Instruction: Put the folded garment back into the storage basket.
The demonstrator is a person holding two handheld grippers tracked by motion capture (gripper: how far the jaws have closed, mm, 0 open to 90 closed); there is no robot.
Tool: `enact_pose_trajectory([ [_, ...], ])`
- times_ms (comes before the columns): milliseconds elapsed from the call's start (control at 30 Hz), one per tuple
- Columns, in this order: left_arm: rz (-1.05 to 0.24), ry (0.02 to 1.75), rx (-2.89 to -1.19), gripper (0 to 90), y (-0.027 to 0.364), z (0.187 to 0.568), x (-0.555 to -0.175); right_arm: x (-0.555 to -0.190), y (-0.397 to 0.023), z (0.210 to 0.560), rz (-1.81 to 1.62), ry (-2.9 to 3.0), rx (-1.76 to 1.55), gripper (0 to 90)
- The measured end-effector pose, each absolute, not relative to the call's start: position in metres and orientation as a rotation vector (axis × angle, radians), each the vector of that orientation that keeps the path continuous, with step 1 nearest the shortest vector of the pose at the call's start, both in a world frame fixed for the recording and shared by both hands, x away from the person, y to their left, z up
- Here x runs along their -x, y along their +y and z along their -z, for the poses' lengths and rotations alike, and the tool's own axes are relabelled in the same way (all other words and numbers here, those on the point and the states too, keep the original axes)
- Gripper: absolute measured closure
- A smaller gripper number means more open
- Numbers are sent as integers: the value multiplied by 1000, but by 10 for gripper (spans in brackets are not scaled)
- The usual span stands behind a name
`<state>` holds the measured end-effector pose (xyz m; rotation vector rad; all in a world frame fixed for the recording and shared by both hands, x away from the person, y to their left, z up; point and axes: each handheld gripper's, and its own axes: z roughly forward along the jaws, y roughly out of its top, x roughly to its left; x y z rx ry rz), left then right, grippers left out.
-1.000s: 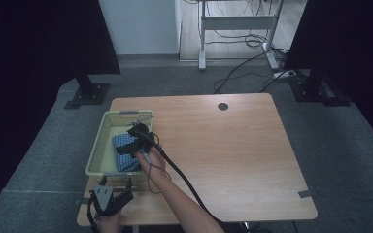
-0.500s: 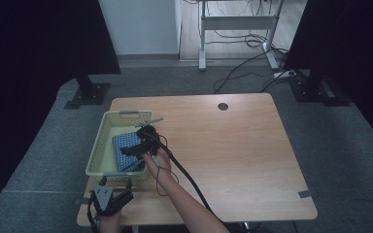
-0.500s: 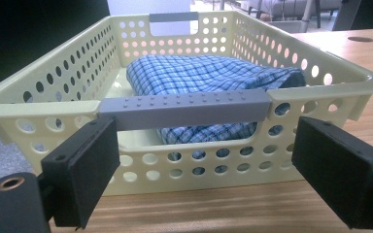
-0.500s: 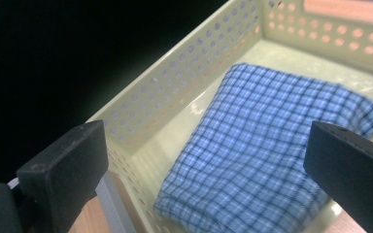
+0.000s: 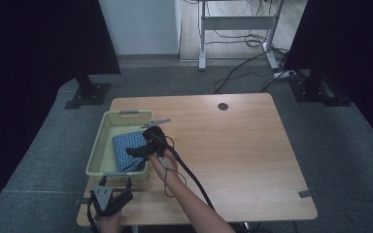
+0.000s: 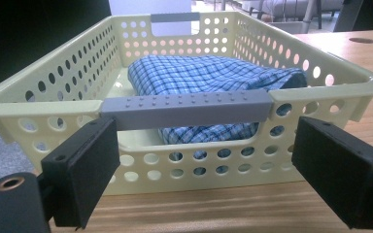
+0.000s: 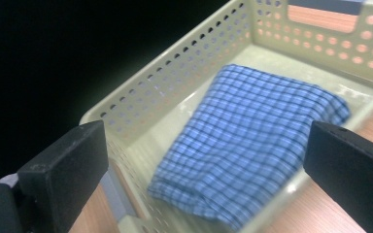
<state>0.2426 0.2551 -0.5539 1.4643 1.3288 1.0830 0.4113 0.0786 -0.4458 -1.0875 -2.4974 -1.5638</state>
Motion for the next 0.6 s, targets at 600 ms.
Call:
enact_pose_trajectory([
  [600, -1086, 1337, -1465, 101, 255, 554, -243, -404, 25, 439, 1577, -2530, 1175, 26],
])
